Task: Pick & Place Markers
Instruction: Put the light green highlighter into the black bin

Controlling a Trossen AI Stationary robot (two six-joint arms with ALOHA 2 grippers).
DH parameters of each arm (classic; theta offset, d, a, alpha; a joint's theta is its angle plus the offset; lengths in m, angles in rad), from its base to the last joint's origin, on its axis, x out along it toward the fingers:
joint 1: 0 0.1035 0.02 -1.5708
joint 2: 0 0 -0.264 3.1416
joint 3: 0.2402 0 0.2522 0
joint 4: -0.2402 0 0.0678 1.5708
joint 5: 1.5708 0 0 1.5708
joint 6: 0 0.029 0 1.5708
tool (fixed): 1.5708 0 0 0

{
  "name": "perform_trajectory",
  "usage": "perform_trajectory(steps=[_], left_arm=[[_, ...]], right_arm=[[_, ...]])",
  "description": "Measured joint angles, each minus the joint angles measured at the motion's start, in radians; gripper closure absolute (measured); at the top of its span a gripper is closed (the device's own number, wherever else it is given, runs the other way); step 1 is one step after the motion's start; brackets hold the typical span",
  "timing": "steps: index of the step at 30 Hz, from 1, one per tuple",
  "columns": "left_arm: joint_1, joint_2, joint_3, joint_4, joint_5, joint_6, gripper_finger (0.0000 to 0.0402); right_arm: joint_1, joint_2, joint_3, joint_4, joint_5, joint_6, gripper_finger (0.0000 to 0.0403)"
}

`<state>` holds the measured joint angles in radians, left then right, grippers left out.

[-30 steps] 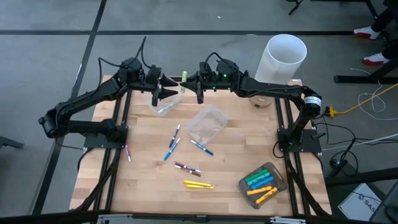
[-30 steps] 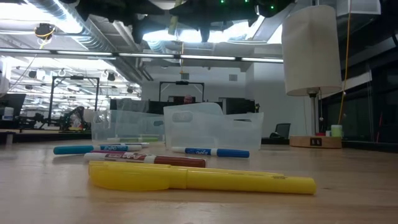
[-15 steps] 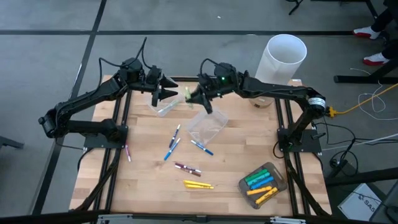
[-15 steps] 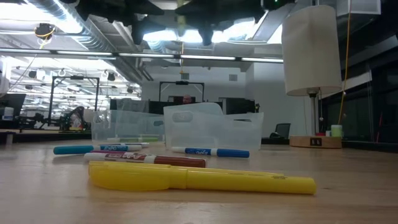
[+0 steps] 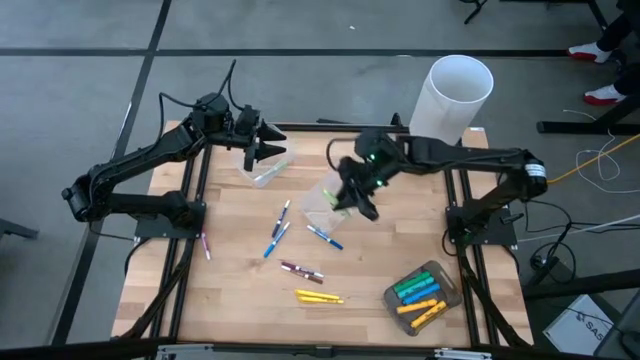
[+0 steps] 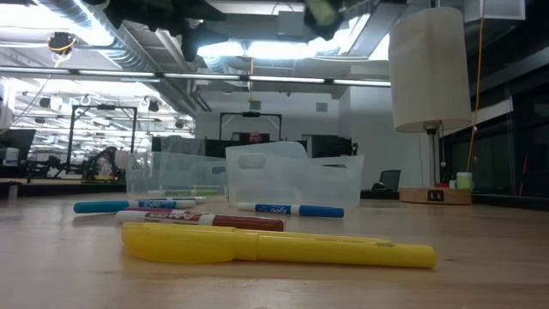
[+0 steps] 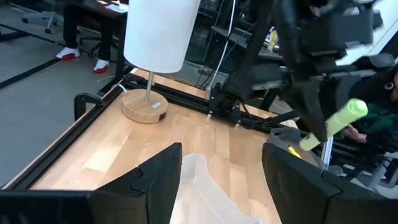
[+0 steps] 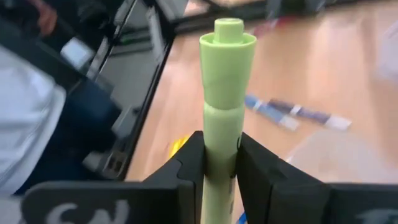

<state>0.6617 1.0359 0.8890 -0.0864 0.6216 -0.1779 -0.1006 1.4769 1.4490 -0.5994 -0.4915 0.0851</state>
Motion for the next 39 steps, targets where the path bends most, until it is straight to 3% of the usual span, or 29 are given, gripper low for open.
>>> perform_trajectory(steps=[12,28,39], left_arm=[[0.000,0.000,0.000,0.000,0.000,-0.018,0.0185],[0.000,0.000,0.000,0.000,0.000,-0.022,0.0185],[0.000,0.000,0.000,0.000,0.000,-0.010,0.0185]], right_arm=[[0.239,-0.056,0.000,-0.383,0.020,0.134,0.0334],[0.548,-0.055,0.000,-0.543,0.135,0.359,0.0334],[0.741,-0.043,0.000,-0.686,0.288,0.521,0.0334]])
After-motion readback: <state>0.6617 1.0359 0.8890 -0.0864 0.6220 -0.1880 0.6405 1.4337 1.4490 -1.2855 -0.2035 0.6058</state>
